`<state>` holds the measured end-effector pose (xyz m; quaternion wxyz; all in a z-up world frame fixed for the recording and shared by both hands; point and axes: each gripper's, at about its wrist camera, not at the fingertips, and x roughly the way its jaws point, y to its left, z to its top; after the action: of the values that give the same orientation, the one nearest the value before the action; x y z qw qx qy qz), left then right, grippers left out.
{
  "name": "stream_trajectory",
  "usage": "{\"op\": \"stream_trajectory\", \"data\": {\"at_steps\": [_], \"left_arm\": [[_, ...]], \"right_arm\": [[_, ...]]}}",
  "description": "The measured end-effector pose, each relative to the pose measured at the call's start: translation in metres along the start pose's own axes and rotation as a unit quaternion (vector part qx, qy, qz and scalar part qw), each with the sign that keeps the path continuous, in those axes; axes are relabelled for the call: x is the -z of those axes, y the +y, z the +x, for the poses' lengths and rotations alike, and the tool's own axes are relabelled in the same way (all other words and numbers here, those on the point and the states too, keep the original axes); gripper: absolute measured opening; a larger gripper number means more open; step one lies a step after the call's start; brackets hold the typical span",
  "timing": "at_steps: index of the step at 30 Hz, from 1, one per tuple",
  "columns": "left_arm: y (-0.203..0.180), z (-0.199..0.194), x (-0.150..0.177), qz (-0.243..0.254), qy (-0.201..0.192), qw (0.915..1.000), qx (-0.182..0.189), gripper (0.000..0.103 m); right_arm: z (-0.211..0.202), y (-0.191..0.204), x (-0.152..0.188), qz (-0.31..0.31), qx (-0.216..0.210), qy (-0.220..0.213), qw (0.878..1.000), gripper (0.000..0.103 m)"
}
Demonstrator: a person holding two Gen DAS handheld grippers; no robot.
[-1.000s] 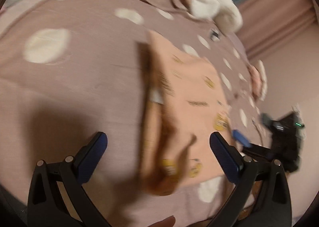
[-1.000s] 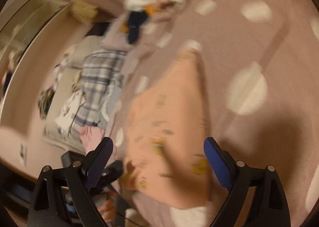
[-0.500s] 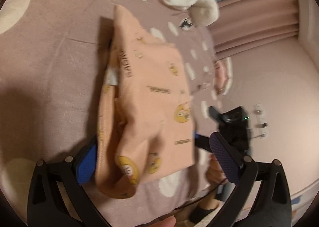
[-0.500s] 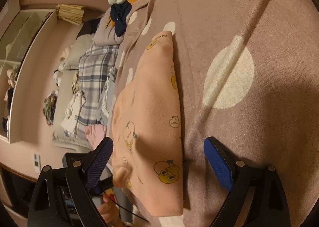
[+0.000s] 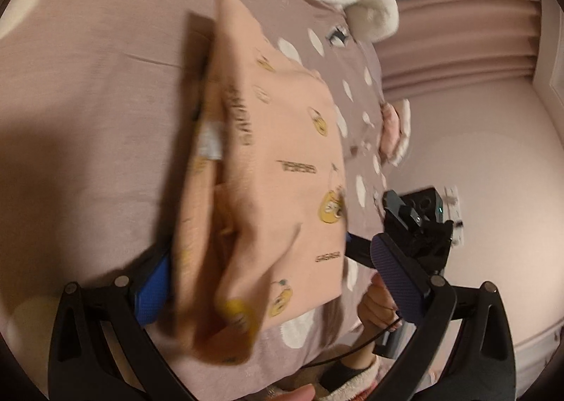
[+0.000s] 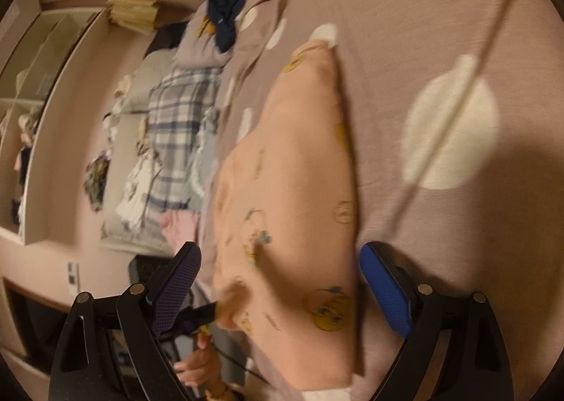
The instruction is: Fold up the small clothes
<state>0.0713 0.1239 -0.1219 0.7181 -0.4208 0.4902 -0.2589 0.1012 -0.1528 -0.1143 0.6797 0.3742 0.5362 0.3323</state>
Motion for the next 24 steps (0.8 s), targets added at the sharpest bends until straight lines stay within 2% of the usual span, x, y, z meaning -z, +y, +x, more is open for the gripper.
{"op": "stream_trajectory", "data": {"at_steps": [4,10,13,15,16,17,18,20,24], "left_arm": [[-0.005,0.009,-0.004,0.013,0.012,0.9998,-0.002,0.103],[-0.005,0.010,-0.007,0.017,-0.013,0.9998,-0.001,0.099],[-0.005,0.011,-0.008,0.014,-0.031,0.9990,-0.030,0.087],[-0.003,0.011,-0.008,0.013,-0.043,0.9976,-0.052,0.072],[-0.003,0.010,-0.007,0.013,-0.048,0.9967,-0.064,0.069],[-0.002,0.010,-0.007,0.015,-0.051,0.9957,-0.076,0.061],[-0.003,0.011,-0.006,0.019,-0.054,0.9935,-0.098,0.051],[-0.004,0.013,-0.004,0.032,-0.058,0.9894,-0.129,0.045],[-0.008,0.016,0.006,0.054,-0.087,0.9808,-0.166,0.040]], "right_arm": [[0.012,-0.002,-0.007,0.010,0.008,0.002,1.000,0.092],[0.023,0.004,-0.013,0.011,0.014,0.000,1.000,0.088],[0.028,0.009,-0.013,-0.001,0.034,-0.010,0.999,0.076],[0.029,0.006,-0.014,0.004,0.042,-0.017,0.999,0.067],[0.029,0.005,-0.014,0.006,0.046,-0.020,0.999,0.060],[0.029,0.004,-0.014,0.002,0.056,-0.021,0.998,0.052],[0.029,0.004,-0.014,-0.002,0.067,-0.022,0.998,0.048],[0.028,0.005,-0.012,-0.016,0.087,-0.025,0.996,0.040],[0.030,0.011,-0.009,-0.038,0.110,-0.041,0.992,0.036]]}}
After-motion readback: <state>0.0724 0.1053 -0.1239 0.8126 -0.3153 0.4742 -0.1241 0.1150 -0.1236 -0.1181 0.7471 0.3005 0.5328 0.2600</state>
